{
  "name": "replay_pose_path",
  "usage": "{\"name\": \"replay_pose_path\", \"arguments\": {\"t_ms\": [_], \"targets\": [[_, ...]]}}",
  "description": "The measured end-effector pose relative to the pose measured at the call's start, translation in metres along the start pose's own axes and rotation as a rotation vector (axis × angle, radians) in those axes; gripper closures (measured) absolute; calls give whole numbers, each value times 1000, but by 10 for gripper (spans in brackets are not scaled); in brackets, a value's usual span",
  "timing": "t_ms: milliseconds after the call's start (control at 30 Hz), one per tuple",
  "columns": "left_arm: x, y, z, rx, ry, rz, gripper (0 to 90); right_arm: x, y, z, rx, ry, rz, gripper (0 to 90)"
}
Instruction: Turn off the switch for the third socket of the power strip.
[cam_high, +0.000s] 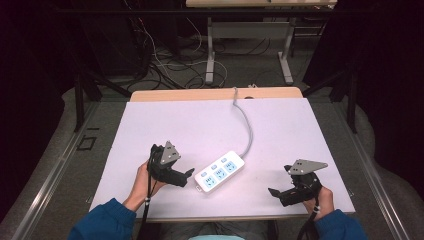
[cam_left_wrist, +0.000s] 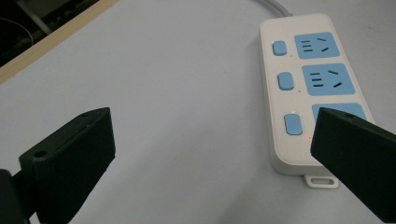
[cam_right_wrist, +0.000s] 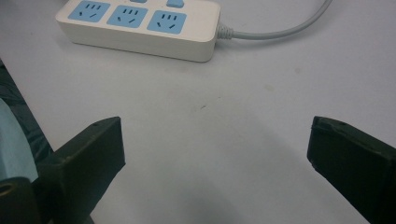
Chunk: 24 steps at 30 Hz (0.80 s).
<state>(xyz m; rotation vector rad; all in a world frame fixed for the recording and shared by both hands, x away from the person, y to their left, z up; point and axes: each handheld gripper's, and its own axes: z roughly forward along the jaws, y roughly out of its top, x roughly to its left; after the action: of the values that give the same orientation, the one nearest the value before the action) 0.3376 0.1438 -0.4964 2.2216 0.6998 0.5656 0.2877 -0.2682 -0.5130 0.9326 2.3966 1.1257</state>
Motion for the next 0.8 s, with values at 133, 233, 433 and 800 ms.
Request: {"name": "replay_pose_path", "arguments": {"t_ms": [133,233,433,800], "targets": [[-2,2,2,2,-11,5,1,0,0,0,-1,-1,2,38],[-3,2,4,9,-14,6,1,0,0,0,-2,0,2,37],[-5,3,6,9,-20,-2,2,-1,0,0,3,3,-3,38],[-9,5,10,17,-44,2,173,-1,0,0,2,0,-2,38]]}}
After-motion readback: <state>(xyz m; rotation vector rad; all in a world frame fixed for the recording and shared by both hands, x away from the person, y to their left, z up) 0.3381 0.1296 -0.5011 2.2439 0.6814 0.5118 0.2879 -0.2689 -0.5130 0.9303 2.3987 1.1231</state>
